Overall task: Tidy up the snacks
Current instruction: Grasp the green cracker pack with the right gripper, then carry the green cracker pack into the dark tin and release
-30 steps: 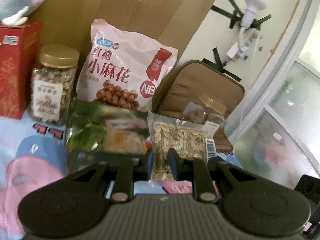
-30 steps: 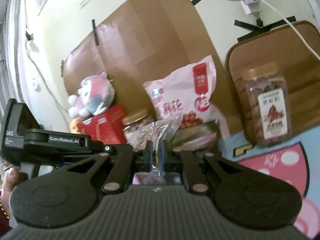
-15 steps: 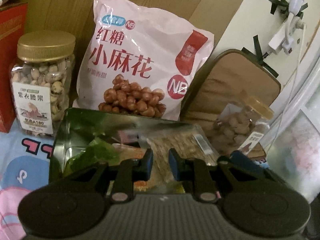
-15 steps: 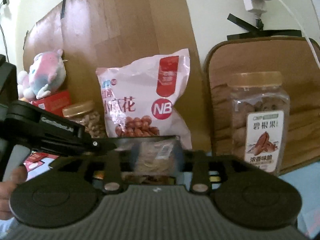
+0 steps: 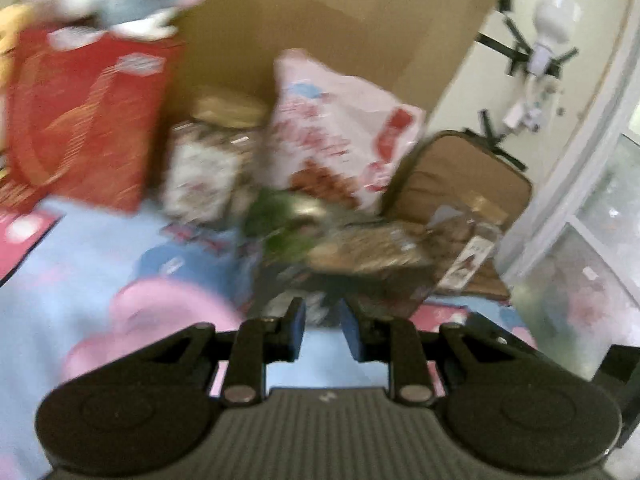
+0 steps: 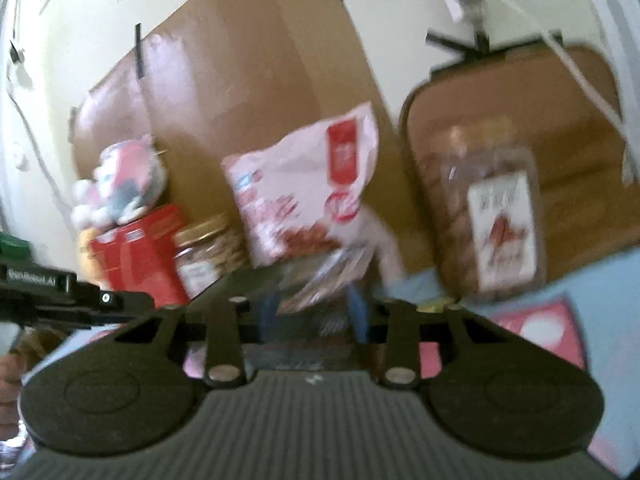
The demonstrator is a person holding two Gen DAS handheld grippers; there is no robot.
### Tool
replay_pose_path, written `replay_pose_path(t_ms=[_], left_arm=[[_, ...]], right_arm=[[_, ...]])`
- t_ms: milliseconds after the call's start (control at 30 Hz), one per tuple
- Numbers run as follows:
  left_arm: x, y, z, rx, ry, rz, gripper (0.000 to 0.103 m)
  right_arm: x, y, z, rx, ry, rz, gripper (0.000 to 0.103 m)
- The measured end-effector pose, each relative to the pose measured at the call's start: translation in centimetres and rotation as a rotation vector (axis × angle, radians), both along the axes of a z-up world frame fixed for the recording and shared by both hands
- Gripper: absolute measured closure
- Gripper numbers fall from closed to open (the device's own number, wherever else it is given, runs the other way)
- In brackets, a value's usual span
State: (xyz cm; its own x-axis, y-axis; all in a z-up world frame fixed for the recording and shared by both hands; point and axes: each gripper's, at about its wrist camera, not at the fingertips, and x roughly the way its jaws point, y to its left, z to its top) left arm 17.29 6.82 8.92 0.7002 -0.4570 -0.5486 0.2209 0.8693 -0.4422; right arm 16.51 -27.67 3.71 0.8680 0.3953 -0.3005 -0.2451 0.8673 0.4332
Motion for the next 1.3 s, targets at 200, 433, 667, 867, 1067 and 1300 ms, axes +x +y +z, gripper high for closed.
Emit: replay_pose_path(t_ms=[200,433,667,867,1067,1300], left_arm=[[-4.6,4.9,-3.0,-0.017,0.079,0.061,0.082],[-7.3,7.0,-6.1,-0.102,0.149,0.051,0.075],[-8.1,7.0,-8.1,-0.195,0.184,-0.009,0.059],[-8.5,7.6,-8.3,-0.228,0.177,0.003,0.059],[-8.5,7.7,-7.2,-0.19,0.132,0.05,0.06],[-6.7,6.5,-3.1,-0.163,0.025,0.001,0.06]], right_arm=[[-3.3,4.5,-1.8,0.031,0.135,0.214,0.068],[-7.0,12.2,-1.5,-0.102,0.133,0.47,0.066],[-7.5,17.0,-2.2,-0.238,0.159,0.543,0.066],[-8.2,18.4,-2.4,-0.373,0.102,0.513,0.062],[-9.0,20.3,-3.8,-0.517,0.036,0.522,0.07],[-7.3,18.7,-2.2,-0.448,-0.028,0.442,0.082]])
